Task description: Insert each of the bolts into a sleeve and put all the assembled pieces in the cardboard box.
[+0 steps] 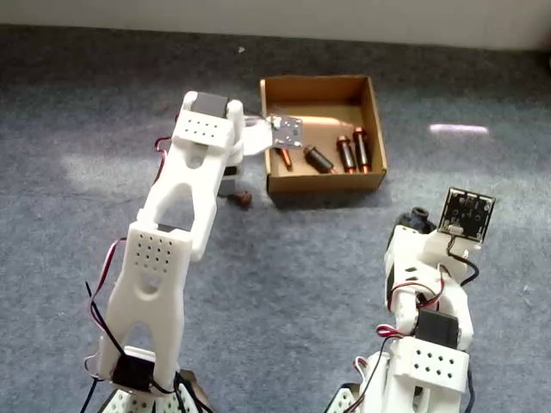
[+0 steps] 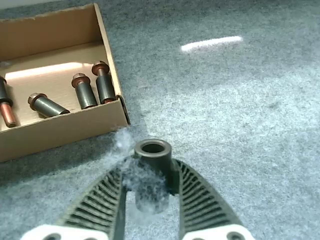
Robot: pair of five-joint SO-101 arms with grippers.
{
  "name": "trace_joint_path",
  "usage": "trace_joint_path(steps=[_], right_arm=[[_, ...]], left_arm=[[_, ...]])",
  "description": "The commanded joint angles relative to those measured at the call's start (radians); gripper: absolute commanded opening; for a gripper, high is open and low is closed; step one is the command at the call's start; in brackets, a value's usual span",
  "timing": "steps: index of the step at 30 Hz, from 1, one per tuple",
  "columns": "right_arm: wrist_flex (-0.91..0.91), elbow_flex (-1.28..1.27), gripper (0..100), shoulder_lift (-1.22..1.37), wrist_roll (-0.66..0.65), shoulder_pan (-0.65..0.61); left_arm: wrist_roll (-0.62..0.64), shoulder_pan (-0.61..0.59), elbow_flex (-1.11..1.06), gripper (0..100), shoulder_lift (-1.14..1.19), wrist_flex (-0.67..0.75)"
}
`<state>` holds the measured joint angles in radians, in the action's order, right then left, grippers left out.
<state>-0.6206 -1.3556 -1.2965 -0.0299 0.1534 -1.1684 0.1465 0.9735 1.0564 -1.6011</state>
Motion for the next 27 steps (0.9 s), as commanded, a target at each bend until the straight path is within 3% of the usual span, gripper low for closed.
trace_joint_path(steps=[1, 9, 17, 27], right_arm=[[0.031, 0.016, 1.0, -0.025, -0.012, -0.01], [0.031, 0.016, 1.0, -0.025, -0.014, -0.01], [0.031, 0.016, 1.0, -0.025, -0.014, -0.01], [0.031, 0.016, 1.0, -0.025, -0.014, -0.01]], left_arm=[[-0.018, 0.035, -0.005, 18, 0.039, -0.011], [-0.02, 0.056, -0.004, 18, 0.038, -0.115], [-0.014, 0.085, -0.004, 18, 0.038, -0.117], [-0.012, 0.153, -0.005, 0, 0.038, -0.124]])
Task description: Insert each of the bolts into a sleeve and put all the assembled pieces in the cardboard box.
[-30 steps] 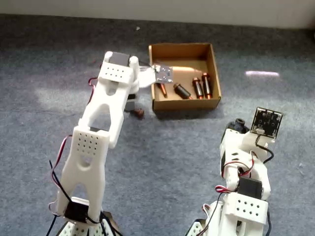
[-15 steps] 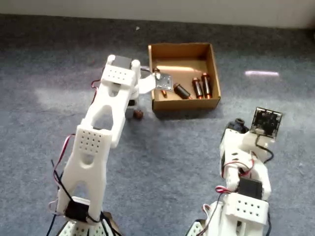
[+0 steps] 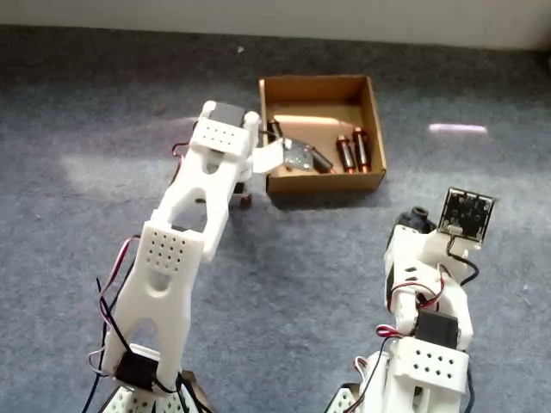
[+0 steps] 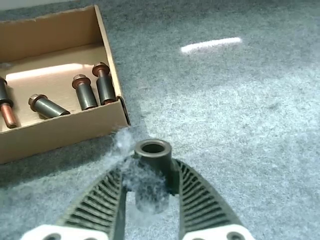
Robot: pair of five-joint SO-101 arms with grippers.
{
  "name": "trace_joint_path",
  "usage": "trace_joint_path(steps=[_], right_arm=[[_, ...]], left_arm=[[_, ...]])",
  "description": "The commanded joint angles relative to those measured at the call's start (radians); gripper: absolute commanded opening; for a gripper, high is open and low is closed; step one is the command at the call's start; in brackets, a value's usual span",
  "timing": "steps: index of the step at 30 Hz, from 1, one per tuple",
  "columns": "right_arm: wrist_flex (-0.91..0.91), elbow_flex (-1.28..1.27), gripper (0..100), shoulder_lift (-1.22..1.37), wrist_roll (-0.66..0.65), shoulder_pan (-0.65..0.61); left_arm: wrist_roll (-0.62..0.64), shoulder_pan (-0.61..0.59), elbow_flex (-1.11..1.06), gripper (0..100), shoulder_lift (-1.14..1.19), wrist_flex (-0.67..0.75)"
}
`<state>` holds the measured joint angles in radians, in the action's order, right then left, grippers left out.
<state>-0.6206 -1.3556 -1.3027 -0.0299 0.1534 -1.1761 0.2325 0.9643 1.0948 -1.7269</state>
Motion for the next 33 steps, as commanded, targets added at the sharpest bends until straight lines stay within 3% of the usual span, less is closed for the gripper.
trace_joint_path(steps=[1, 11, 18, 26, 33], right_arm=[[0.031, 0.016, 1.0, -0.019, -0.014, -0.01], [0.025, 0.016, 1.0, -0.019, -0.014, -0.01], [0.024, 0.016, 1.0, -0.019, -0.006, -0.038], [0.024, 0.013, 1.0, -0.021, -0.005, -0.157], [0.024, 0.008, 0.9, -0.021, -0.005, -0.196]], left_arm=[[-0.003, 0.065, 0.004, 1, -0.002, 0.0], [0.334, 0.05, -0.008, 1, -0.186, -0.031], [0.652, 0.064, -0.234, 1, -0.481, -0.031], [0.848, 0.122, -0.519, 1, -0.865, -0.025], [1.02, 0.182, -0.777, 1, -1.156, 0.204]])
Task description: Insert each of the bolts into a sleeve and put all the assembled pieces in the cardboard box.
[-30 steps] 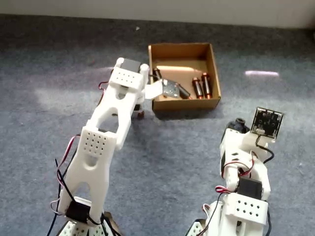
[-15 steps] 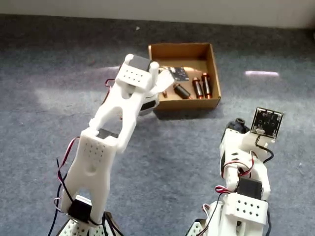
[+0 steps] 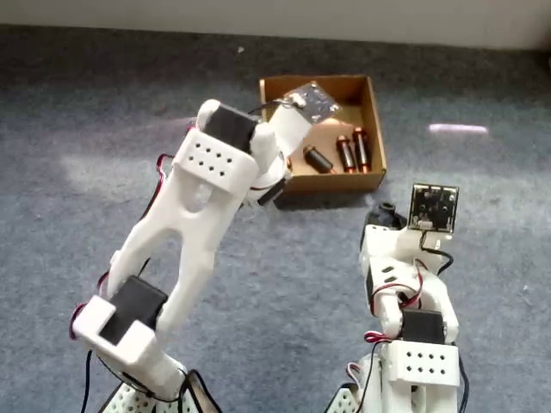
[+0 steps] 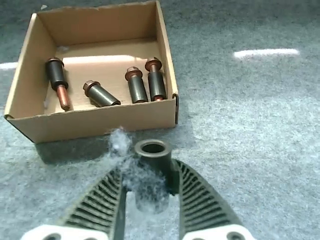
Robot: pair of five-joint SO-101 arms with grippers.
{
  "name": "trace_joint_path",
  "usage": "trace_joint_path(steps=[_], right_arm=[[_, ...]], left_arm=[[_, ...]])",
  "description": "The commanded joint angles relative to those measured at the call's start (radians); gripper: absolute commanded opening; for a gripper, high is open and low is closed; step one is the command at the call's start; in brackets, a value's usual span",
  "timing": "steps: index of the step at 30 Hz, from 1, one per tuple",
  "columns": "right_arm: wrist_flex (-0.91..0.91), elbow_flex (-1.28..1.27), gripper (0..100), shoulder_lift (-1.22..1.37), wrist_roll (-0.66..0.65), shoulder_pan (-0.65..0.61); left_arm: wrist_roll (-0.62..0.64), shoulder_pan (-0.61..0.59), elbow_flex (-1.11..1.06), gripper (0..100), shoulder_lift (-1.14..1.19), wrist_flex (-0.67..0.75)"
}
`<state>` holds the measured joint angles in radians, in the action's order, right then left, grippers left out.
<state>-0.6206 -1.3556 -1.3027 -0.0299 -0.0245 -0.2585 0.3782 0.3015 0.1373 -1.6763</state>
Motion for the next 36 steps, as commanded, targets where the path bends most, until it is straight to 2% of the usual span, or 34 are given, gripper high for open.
trace_joint_path(steps=[1, 8, 14, 20, 24, 29, 33, 36], right_arm=[[0.024, 0.008, 0.8, -0.021, -0.005, -0.018], [0.022, 0.008, 0.6, -0.021, -0.005, -0.021], [0.022, 0.008, 0.6, -0.021, -0.005, -0.028], [-0.021, 0.013, 0.6, -0.021, -0.005, -0.101], [-0.022, 0.015, 0.6, -0.021, -0.005, -0.148], [0.005, 0.01, 0.6, -0.021, -0.012, -0.306], [0.196, -0.045, 0.6, -0.019, -0.014, -0.351], [0.472, -0.16, 0.6, -0.019, -0.015, -0.392]], left_arm=[[0.133, 0.047, -0.165, 1, -0.24, 0.204], [0.258, 0.145, -0.59, 1, -0.521, 0.628], [0.367, 0.136, -0.918, 1, -0.753, 1.017], [0.512, 0.13, -1.156, 1, -0.905, 1.339], [0.563, 0.13, -1.244, 1, -0.992, 1.456], [0.655, 0.097, -1.299, 1, -1.109, 1.498], [0.701, 0.012, -1.308, 1, -1.201, 1.498], [0.727, -0.022, -1.313, 1, -1.237, 1.496]])
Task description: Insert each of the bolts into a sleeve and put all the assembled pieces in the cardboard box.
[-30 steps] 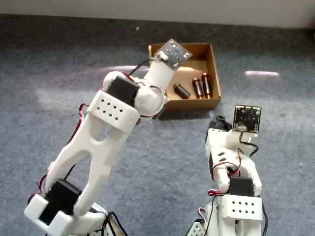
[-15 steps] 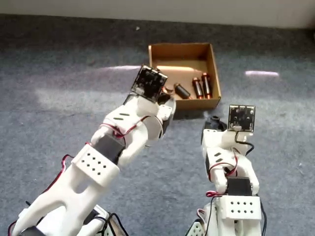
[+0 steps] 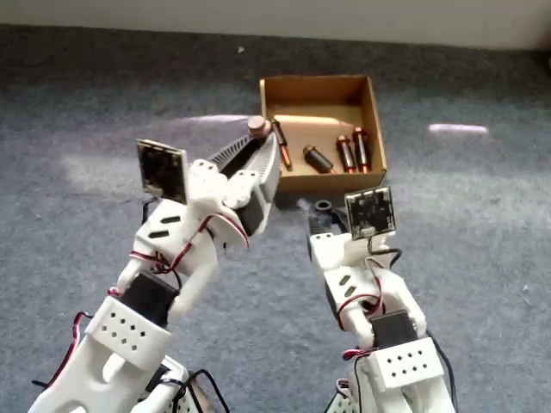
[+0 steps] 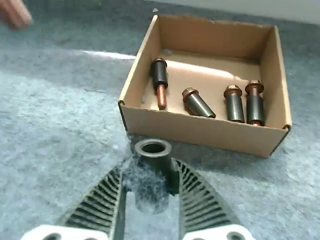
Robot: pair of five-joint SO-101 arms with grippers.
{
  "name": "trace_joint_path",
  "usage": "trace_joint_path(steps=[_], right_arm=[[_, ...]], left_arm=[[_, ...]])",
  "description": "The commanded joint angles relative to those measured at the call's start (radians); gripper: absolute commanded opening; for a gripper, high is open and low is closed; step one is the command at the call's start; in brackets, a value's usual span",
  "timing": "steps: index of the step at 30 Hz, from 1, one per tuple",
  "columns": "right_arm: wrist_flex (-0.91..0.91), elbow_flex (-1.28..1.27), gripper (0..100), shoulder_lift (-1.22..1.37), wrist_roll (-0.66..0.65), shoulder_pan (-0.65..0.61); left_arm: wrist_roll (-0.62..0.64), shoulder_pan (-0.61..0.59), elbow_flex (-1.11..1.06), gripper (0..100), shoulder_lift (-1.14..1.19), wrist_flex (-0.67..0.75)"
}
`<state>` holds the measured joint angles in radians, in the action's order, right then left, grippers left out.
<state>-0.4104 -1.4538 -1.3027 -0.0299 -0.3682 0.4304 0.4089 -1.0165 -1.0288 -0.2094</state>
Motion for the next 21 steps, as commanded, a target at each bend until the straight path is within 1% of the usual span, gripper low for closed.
trace_joint_path(steps=[1, 2, 4, 6, 9, 11, 16, 21], right_arm=[[0.36, -0.111, 0.6, -0.019, -0.015, -0.07], [0.444, -0.156, 0.6, -0.016, -0.017, -0.096], [0.545, -0.228, 0.6, -0.016, -0.08, -0.143], [0.582, -0.28, 0.6, -0.019, -0.158, -0.186], [0.627, -0.312, 0.6, -0.019, -0.216, -0.214], [0.662, -0.317, 0.6, -0.019, -0.221, -0.214], [0.673, -0.32, 0.6, -0.019, -0.222, -0.211], [0.673, -0.32, 0.6, -0.019, -0.222, -0.209]], left_arm=[[0.037, -0.051, -0.004, 1, -0.082, 0.032], [0.037, -0.05, -0.01, 1, -0.088, 0.032], [0.037, -0.047, -0.018, 1, -0.094, 0.032], [0.037, -0.047, -0.022, 1, -0.093, 0.032], [0.037, -0.047, -0.024, 1, -0.087, 0.032], [0.037, -0.036, -0.038, 1, -0.087, 0.032], [0.031, 0.013, -0.076, 1, -0.088, 0.032], [0.031, 0.015, -0.105, 1, -0.094, 0.031]])
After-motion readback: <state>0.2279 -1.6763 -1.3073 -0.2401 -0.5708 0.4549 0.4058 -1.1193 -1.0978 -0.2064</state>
